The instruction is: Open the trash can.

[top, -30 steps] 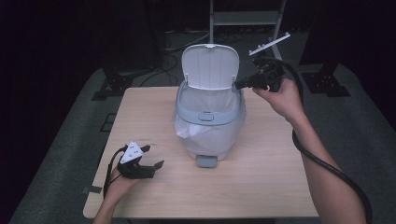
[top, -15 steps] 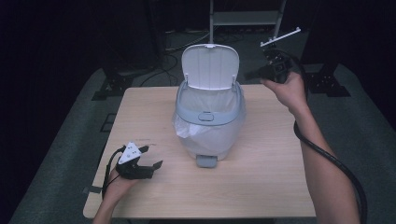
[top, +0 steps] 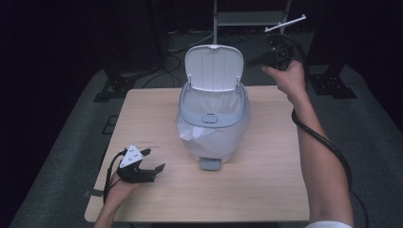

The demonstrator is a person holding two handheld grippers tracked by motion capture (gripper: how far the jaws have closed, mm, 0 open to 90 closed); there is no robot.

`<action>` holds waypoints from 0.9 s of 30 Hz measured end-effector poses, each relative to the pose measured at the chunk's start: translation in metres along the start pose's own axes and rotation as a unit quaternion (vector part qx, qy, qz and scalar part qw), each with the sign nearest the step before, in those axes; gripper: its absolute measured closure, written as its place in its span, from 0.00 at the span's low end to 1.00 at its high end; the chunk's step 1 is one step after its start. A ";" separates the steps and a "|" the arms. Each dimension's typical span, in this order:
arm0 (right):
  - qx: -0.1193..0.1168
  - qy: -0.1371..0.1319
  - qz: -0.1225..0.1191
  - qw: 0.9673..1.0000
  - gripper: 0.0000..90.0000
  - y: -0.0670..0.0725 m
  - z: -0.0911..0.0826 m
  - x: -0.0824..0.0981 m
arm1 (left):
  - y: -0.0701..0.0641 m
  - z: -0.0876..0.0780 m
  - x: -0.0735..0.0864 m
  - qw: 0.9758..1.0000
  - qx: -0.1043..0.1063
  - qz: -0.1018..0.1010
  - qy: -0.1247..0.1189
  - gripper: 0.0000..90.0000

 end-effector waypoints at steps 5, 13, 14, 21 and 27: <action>-0.008 -0.002 -0.007 1.000 0.99 0.009 0.007 -0.006 | 0.000 0.001 0.001 1.000 0.001 0.001 0.003 0.20; -0.014 -0.008 -0.015 1.000 0.99 0.018 0.007 -0.014 | 0.000 0.000 0.000 1.000 0.001 0.001 0.002 0.20; -0.014 -0.008 -0.015 1.000 0.99 0.018 0.007 -0.014 | 0.000 0.000 0.000 1.000 0.001 0.001 0.002 0.20; -0.032 -0.017 -0.008 0.999 0.99 0.018 0.007 -0.016 | 0.000 0.000 0.001 1.000 0.002 0.000 0.002 0.20; -0.050 -0.006 -0.016 0.999 0.99 0.025 0.010 -0.015 | 0.000 0.000 0.000 1.000 0.003 -0.002 0.000 0.20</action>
Point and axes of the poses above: each handheld gripper's, and its own axes: z roughly forward along the jaws, x roughly out of its underside, y roughly to its left, the point moved 4 cm from there along z, roughly forward along the jaws, and after that the axes turned 1 degree about -z, right-handed, at the moved point
